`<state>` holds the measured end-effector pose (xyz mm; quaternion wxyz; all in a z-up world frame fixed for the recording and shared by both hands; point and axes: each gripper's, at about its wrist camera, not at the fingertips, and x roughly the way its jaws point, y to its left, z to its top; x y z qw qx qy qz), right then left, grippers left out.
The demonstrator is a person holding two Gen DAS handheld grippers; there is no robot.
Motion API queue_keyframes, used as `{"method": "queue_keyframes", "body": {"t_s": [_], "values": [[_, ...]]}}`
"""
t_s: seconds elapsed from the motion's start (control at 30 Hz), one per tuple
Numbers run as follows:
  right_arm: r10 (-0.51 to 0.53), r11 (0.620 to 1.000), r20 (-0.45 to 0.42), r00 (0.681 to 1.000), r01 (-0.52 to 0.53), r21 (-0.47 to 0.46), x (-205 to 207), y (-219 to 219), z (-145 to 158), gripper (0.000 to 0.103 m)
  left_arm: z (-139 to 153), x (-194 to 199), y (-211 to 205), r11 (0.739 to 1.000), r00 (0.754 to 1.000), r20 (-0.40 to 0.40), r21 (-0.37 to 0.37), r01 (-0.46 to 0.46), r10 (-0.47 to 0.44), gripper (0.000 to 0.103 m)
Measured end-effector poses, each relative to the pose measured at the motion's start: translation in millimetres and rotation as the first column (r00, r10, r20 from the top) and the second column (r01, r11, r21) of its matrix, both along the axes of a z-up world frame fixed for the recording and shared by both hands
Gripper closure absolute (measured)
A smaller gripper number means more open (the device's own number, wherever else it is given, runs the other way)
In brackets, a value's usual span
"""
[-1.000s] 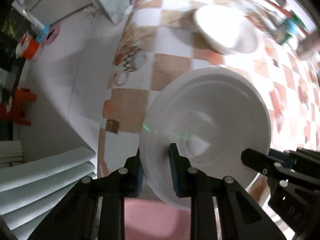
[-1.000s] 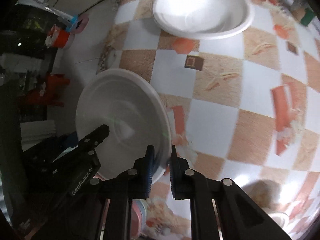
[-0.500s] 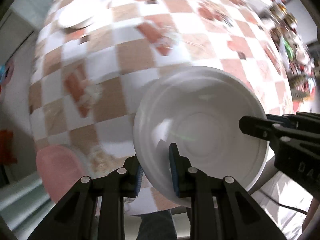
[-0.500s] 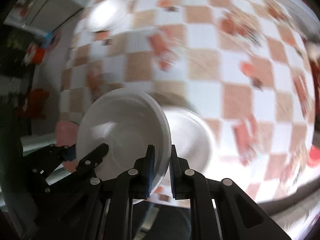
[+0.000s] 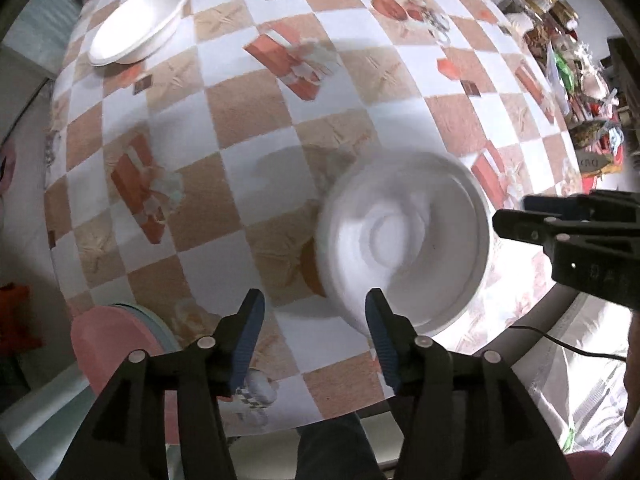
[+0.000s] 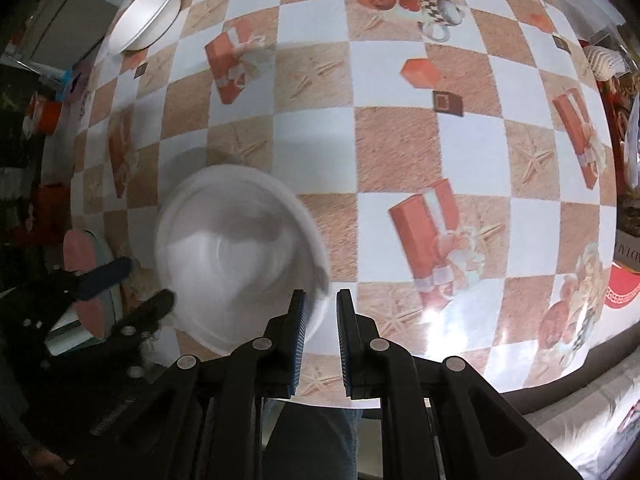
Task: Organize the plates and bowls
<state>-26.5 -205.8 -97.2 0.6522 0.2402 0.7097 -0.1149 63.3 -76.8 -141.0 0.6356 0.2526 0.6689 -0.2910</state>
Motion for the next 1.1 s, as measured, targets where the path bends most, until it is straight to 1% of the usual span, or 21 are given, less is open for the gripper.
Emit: {"method": "queue_keyframes", "body": {"t_s": [0.03,0.07,0.1,0.23,0.33,0.47,0.67,0.73,0.8,0.87,1.0,1.1], "values": [[-0.003,1.000,0.005,1.000,0.003,-0.006,1,-4,2,0.053,3,5,3,1.000,1.000,0.008,0.000,-0.011,0.011,0.043],[-0.005,1.000,0.013,1.000,0.005,-0.010,2,-7,4,0.030,6,12,6,1.000,0.999,0.023,0.002,-0.025,0.025,0.043],[-0.002,1.000,0.028,1.000,0.003,-0.017,5,-10,8,0.027,8,18,7,0.999,0.999,0.033,0.004,-0.040,0.040,0.042],[0.004,1.000,0.053,0.999,-0.003,-0.027,21,-23,14,0.027,17,51,12,0.993,0.991,0.059,0.004,-0.120,0.120,0.042],[0.008,1.000,0.077,0.997,-0.006,-0.027,39,-29,19,0.027,24,74,16,0.984,0.980,0.089,-0.008,-0.178,0.178,0.038],[0.036,0.999,0.099,0.994,-0.033,-0.030,63,-30,24,0.027,30,95,14,0.973,0.966,0.112,-0.015,-0.231,0.231,0.038],[0.099,0.995,0.133,0.986,-0.095,-0.039,111,-29,34,0.027,42,146,20,0.944,0.931,0.161,-0.048,-0.325,0.329,0.038],[0.118,0.993,0.146,0.982,-0.114,-0.039,131,-27,38,0.027,43,165,23,0.929,0.913,0.177,-0.051,-0.365,0.368,0.038],[0.129,0.992,0.159,0.979,-0.126,-0.032,154,-25,41,0.027,41,186,25,0.913,0.896,0.178,-0.053,-0.405,0.407,0.038],[0.136,0.991,0.167,0.977,-0.133,-0.029,173,-23,40,0.027,38,204,26,0.902,0.883,0.191,-0.048,-0.428,0.429,0.038],[0.142,0.990,0.178,0.974,-0.141,-0.016,216,-19,35,0.027,28,236,26,0.889,0.866,0.210,-0.036,-0.457,0.454,0.038],[0.155,0.988,0.177,0.972,-0.152,-0.028,241,-14,28,0.027,18,257,26,0.875,0.851,0.215,-0.033,-0.483,0.478,0.038]]}}
